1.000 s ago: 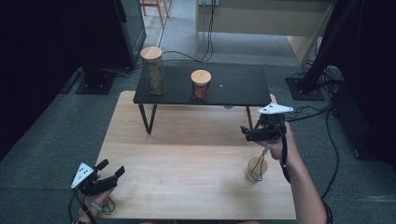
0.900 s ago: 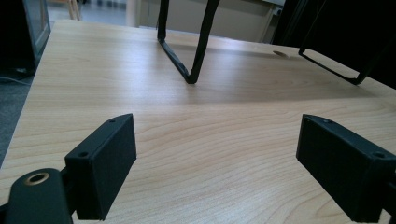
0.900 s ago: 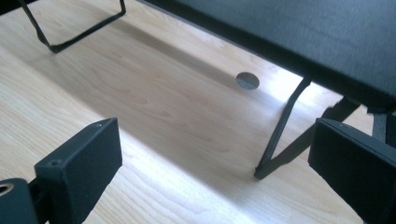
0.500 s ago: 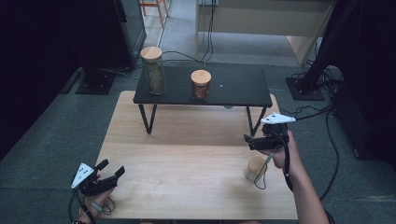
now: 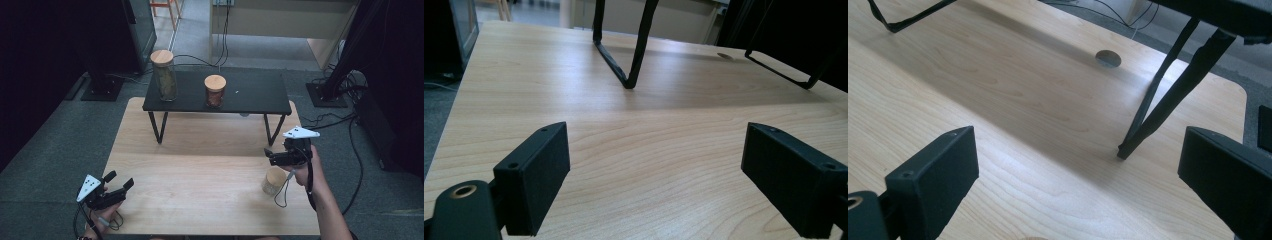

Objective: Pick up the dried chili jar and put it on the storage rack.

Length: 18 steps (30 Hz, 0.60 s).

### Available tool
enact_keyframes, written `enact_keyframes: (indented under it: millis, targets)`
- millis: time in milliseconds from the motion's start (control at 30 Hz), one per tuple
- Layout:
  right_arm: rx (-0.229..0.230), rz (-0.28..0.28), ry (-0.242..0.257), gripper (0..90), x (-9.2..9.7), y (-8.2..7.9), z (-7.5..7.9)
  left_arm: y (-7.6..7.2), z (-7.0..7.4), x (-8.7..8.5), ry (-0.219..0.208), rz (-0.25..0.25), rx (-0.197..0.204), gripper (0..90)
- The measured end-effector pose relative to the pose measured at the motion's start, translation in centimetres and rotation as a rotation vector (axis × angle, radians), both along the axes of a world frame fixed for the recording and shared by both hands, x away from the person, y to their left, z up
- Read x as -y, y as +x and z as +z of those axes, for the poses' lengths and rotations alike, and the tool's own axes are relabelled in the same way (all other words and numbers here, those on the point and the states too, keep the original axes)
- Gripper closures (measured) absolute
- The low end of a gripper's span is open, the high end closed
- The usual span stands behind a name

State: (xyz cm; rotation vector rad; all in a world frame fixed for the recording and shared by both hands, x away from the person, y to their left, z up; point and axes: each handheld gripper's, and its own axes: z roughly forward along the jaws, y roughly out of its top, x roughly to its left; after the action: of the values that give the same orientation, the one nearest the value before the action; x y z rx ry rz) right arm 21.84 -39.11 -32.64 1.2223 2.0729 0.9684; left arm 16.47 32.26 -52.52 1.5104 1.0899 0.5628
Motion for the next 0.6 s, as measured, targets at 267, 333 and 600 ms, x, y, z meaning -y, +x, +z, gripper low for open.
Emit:
enact_keyframes:
  millis: [267, 333, 600]
  targets:
    - [-0.002, -0.007, 0.006, 2.7, 0.4, -0.5, -0.6, 0.0, 0.0, 0.0, 0.001, 0.000, 0.000, 12.2]
    - [-0.001, -0.004, 0.005, 2.7, 0.5, -0.6, -0.8, 0.0, 0.0, 0.0, 0.000, 0.002, 0.000, 12.2]
    - [0.000, -0.005, 0.010, 2.7, 0.7, -1.1, -1.4, -0.1, 0.0, 0.0, -0.006, 0.008, 0.001, 12.2]
